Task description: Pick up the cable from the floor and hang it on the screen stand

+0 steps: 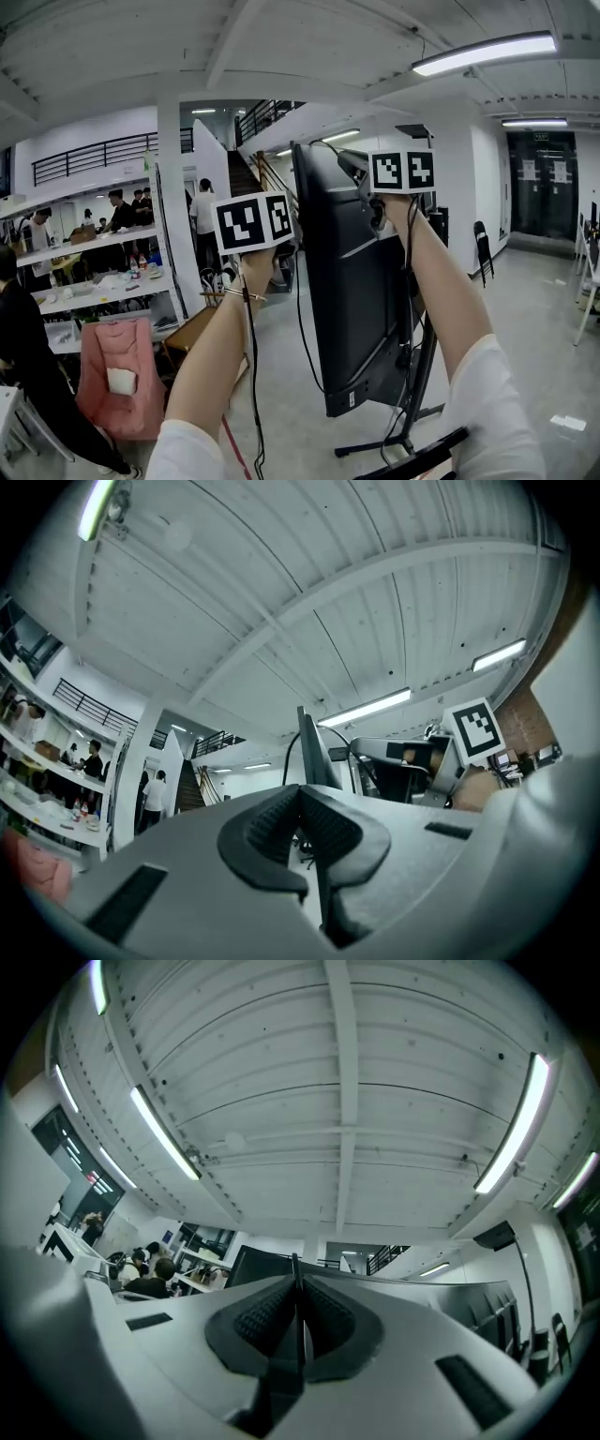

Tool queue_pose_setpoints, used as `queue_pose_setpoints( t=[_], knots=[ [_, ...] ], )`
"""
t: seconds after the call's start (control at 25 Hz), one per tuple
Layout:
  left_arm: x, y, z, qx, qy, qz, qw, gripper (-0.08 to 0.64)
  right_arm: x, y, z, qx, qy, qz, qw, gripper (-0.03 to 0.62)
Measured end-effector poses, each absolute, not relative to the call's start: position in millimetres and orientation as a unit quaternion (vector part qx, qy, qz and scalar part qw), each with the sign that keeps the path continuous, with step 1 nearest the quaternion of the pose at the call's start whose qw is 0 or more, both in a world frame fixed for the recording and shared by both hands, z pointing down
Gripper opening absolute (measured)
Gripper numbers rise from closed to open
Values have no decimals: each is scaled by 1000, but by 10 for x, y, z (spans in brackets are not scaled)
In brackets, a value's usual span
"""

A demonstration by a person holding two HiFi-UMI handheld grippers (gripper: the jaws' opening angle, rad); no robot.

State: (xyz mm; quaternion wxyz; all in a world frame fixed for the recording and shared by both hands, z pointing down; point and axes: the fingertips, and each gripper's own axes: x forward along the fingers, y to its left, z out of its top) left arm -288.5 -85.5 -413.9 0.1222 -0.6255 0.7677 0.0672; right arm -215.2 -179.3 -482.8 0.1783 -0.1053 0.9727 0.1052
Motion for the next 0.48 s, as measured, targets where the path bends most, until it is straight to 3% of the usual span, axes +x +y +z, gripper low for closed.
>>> queue_pose_setpoints(
  t=[0.2,0.48],
  knots=[
    [-2588,-907,-3957,-646,752,55,117,3,-1972,-1895,-4759,-113,968,67,216,29],
    [-2481,-931,-3753,-660,742,51,109,3,-1953,-1950,-4571,-111,968,52,219,29]
  ],
)
